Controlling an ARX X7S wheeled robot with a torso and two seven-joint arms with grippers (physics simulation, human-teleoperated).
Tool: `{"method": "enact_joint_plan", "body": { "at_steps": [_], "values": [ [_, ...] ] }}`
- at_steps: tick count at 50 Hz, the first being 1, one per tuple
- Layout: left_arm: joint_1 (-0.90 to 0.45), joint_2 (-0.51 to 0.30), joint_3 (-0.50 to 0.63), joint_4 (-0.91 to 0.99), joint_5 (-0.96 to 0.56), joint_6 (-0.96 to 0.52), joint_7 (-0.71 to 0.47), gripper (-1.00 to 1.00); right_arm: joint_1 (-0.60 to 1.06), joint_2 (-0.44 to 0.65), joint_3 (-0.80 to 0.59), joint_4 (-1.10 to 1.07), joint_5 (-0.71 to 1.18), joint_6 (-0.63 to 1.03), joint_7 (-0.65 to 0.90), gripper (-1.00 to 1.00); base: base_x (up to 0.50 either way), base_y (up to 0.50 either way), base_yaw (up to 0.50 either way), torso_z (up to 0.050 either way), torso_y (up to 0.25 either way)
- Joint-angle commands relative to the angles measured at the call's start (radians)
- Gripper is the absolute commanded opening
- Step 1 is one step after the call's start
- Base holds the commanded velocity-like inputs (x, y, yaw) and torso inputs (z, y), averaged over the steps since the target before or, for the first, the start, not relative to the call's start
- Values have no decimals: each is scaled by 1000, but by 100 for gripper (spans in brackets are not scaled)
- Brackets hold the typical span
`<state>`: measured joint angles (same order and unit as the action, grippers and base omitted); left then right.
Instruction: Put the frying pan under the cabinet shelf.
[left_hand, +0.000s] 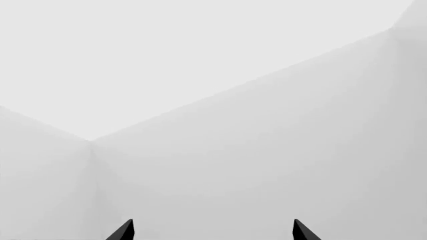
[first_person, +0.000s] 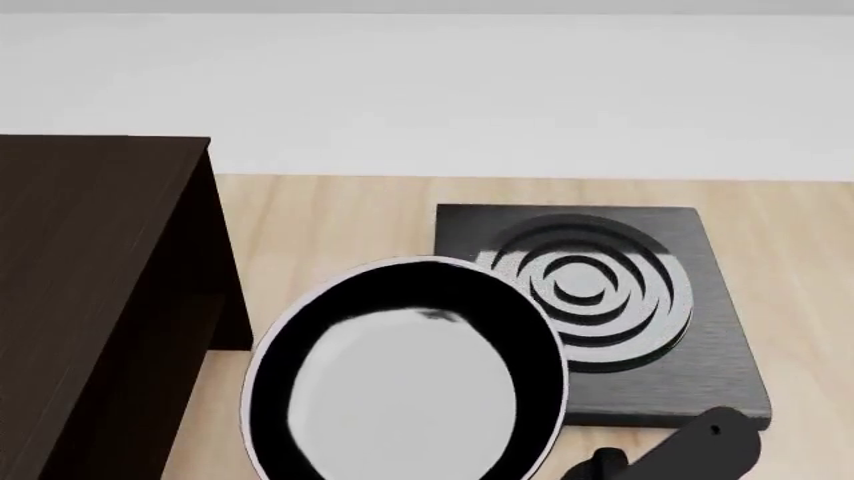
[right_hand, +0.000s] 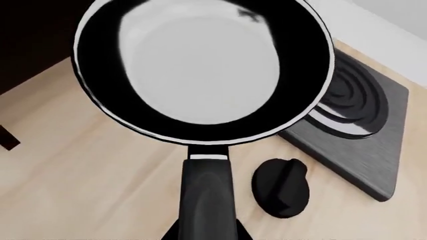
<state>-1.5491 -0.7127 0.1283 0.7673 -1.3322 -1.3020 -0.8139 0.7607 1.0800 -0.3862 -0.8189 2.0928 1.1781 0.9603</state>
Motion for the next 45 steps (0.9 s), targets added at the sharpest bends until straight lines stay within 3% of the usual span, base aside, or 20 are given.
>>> {"method": "enact_joint_plan", "body": {
  "at_steps": [1,27,45],
  "values": [
    [12,-10,4,4,7,15,4,100,-3,-44,3,45,-70,9,-17,-100,0,0,0,0,0],
    [22,-42,-1,15,-17,30,-9,100,-10,-157,-115,129,-141,67,-40,-100,0,0,0,0,1],
    [-68,-48,16,-1,-85,2,-45,100,13,-216,-156,205,-203,108,-105,-100,0,0,0,1,1]
  ]
}}
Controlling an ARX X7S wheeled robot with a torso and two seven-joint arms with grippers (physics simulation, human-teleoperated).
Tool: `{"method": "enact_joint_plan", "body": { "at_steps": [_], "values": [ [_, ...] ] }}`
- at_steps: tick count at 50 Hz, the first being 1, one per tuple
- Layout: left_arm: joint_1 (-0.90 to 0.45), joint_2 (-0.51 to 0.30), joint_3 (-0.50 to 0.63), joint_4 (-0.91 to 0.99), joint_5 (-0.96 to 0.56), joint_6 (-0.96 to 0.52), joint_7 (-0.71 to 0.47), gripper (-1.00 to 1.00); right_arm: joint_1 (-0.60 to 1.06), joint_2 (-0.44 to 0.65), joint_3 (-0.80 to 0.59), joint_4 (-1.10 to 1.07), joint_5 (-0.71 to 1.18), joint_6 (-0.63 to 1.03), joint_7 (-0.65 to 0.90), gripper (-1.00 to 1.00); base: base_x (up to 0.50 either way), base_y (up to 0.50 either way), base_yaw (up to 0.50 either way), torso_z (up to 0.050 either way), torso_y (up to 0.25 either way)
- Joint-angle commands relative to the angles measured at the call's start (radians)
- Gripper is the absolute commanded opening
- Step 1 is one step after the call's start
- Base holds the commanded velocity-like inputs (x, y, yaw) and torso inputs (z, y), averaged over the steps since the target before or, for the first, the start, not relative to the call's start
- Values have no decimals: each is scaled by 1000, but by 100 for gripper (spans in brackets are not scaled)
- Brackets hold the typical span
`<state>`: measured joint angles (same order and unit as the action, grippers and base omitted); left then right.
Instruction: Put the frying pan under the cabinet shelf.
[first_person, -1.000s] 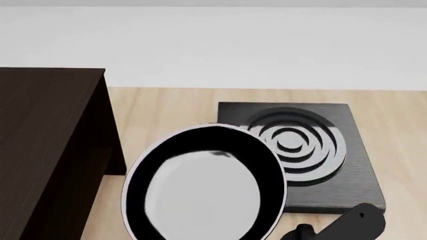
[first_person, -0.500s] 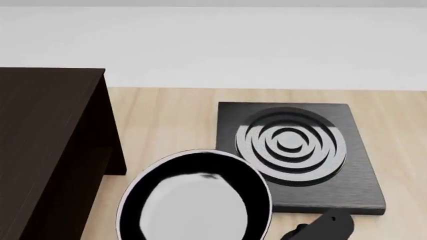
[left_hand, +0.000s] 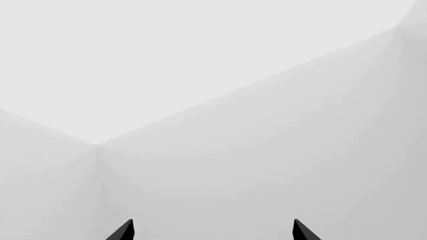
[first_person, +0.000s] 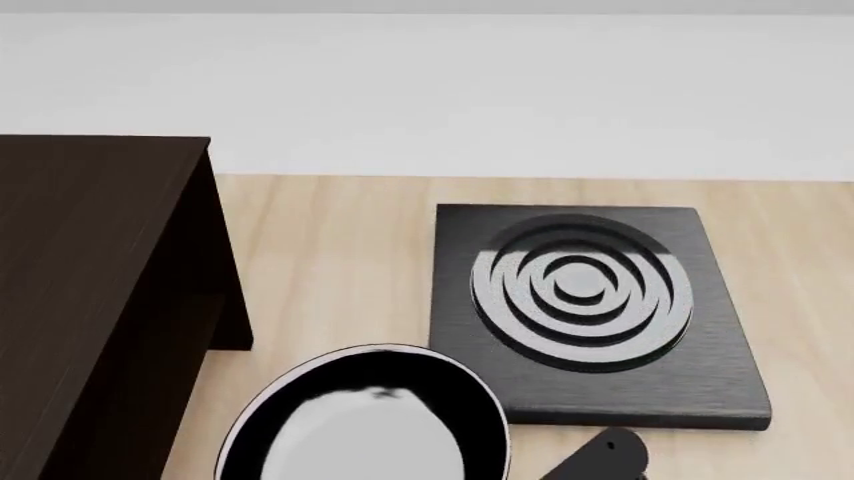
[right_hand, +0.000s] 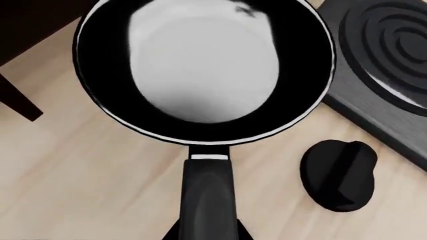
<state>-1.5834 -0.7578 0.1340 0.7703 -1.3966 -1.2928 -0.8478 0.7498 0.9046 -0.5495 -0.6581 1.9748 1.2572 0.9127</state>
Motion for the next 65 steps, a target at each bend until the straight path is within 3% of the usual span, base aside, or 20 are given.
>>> {"method": "enact_joint_plan", "body": {
  "at_steps": [1,32,47,65],
  "values": [
    [-32,-3,11,-3,-19,-5,-9,100,23,-43,7,46,-92,30,-63,-100,0,0,0,0,0],
    [-19,-37,10,12,-59,11,-37,100,0,-180,-76,170,-470,46,-386,-100,0,0,0,1,1],
    [-23,-54,9,23,-101,17,-64,100,7,-189,-146,230,-616,28,-500,-100,0,0,0,0,1],
    [-17,-76,8,33,-129,26,-88,100,32,-261,-243,371,-808,-83,-681,-100,0,0,0,1,1]
  ]
}}
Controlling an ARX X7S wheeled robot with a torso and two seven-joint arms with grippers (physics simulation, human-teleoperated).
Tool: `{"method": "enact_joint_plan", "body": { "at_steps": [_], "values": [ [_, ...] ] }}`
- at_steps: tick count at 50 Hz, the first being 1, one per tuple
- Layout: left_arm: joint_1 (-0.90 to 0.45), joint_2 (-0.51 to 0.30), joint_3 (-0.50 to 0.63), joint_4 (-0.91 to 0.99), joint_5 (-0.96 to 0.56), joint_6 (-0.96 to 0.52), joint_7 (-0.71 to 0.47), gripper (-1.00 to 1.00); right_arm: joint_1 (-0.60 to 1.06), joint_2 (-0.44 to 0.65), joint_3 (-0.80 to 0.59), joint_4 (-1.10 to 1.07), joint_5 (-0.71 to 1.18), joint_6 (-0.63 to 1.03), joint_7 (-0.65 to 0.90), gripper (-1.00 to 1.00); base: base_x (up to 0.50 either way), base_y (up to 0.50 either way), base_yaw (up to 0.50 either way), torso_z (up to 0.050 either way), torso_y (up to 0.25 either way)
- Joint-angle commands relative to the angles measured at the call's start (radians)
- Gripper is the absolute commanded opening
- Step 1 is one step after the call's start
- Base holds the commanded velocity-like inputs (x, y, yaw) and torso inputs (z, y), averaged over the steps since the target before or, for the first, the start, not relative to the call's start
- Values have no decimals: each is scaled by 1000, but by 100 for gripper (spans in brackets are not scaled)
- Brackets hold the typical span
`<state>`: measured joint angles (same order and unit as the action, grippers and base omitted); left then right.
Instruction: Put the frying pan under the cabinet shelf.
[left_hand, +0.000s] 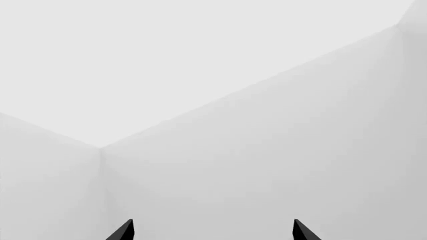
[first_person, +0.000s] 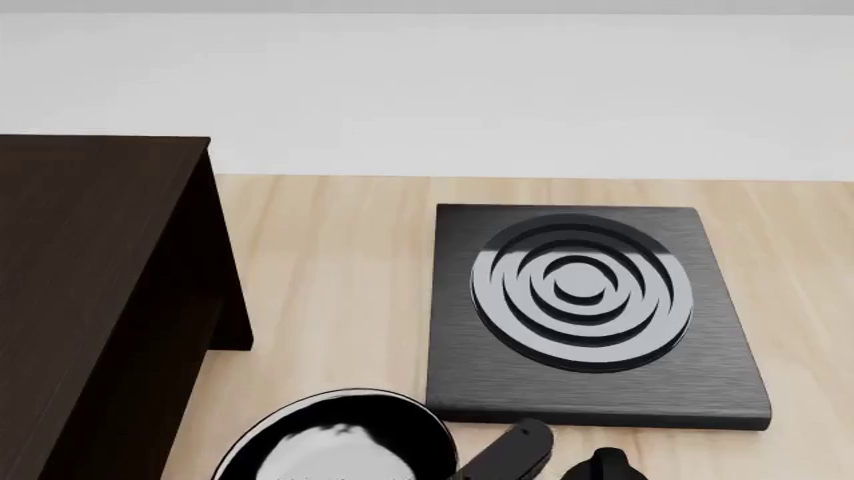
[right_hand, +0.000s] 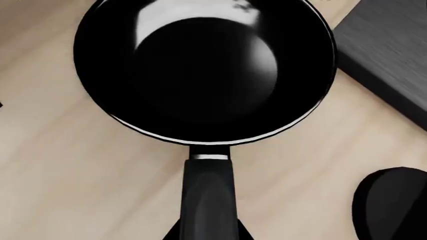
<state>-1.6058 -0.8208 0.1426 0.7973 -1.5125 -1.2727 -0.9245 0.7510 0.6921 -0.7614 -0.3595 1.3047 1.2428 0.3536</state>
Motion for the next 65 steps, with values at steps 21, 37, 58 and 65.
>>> {"method": "enact_joint_plan", "body": {
  "at_steps": [21,37,58,65],
  "values": [
    [-34,-42,10,22,-115,14,-82,100,54,-214,-164,390,-354,-270,-361,-100,0,0,0,0,1],
    [-46,-53,24,33,-126,14,-96,100,105,-367,-217,647,-420,-366,-515,-100,0,0,2,0,0],
    [-45,-70,32,50,-94,12,-94,100,72,-503,-234,744,-345,-342,-615,-100,0,2,3,0,0],
    [-61,-75,45,53,-88,3,-100,100,76,-515,-221,698,-297,-306,-615,-100,0,2,4,0,0]
  ]
}}
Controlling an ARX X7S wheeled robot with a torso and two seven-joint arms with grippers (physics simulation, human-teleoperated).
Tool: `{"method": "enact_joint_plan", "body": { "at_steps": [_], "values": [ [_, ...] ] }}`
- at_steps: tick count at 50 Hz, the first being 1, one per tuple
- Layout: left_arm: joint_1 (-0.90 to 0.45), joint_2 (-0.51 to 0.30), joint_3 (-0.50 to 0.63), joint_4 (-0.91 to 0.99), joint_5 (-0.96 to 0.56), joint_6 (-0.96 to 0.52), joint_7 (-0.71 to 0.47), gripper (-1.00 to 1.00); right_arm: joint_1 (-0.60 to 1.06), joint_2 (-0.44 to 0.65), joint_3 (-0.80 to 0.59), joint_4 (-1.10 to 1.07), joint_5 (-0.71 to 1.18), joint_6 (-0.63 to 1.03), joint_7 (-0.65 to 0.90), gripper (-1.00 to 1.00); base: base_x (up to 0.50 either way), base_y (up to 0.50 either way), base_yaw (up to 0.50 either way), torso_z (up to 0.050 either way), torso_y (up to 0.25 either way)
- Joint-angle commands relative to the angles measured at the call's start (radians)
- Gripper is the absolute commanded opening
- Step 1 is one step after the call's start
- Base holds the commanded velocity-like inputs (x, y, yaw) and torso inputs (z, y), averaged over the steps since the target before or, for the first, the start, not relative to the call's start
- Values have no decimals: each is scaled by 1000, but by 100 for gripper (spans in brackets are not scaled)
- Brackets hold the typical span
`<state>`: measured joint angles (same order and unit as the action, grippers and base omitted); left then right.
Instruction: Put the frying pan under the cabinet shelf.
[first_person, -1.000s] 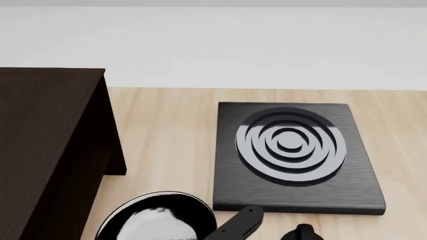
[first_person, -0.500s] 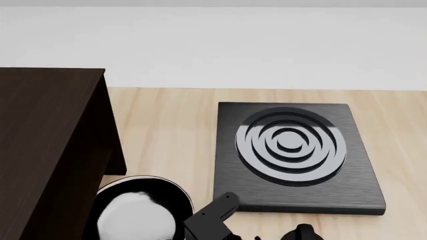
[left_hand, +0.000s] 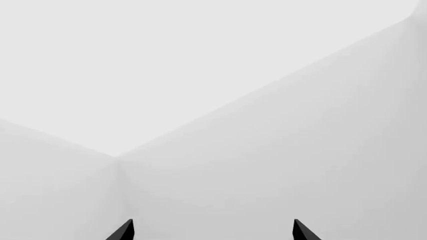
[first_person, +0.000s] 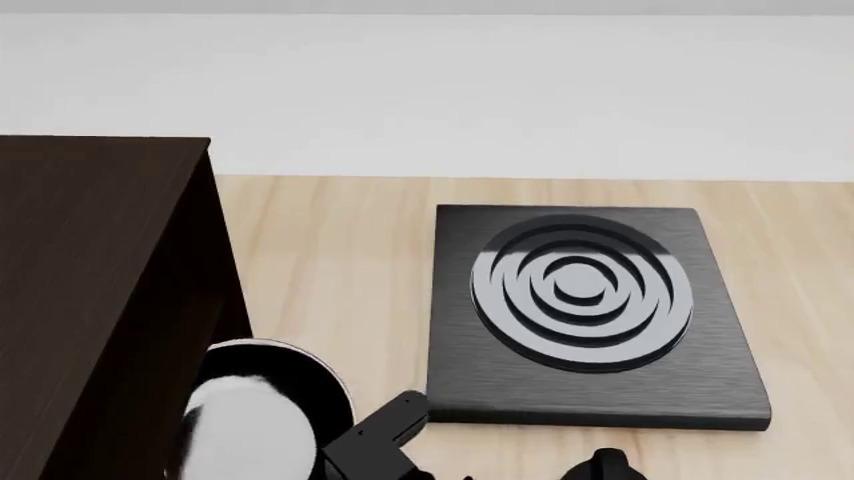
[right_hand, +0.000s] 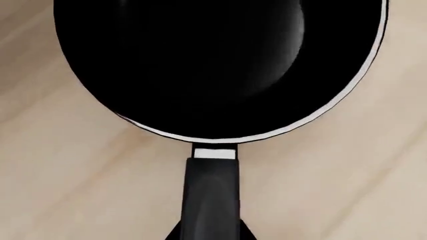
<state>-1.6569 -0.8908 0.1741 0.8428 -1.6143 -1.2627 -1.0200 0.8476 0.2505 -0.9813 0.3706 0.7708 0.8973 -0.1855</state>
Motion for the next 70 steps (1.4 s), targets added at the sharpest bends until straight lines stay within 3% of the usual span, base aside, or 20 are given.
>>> {"method": "enact_joint_plan", "body": {
  "at_steps": [1,16,26,35,38,47,54,55,70],
  "values": [
    [-7,-6,13,8,14,-5,-5,100,-20,-75,8,-40,251,48,-72,-100,0,3,4,0,0],
    [-11,-19,21,21,22,-5,-3,100,-23,-42,171,-309,527,179,90,-100,0,1,3,0,0],
    [-22,-47,27,32,-27,-3,-36,100,71,-159,74,-23,326,17,-116,-100,0,3,5,0,0],
    [-34,-43,41,25,-29,-5,-42,100,115,-242,34,65,299,-47,-188,-100,0,3,6,0,0],
    [-34,-42,45,28,-30,-5,-47,100,166,-250,-51,120,386,-116,-192,-100,0,4,6,0,0],
    [-43,-47,56,27,-38,-8,-55,100,341,-250,-504,163,820,-446,-171,-100,0,4,6,0,0],
    [-25,-49,54,32,-25,-1,-48,100,372,-250,-588,198,885,-512,-188,-100,0,4,7,1,0],
    [-22,-49,53,33,-22,1,-46,100,371,-248,-593,209,873,-517,-183,100,0,4,7,0,0],
    [-41,-42,65,34,-47,14,-67,100,349,-124,-685,102,806,-463,-87,100,0,2,2,0,1]
  ]
}}
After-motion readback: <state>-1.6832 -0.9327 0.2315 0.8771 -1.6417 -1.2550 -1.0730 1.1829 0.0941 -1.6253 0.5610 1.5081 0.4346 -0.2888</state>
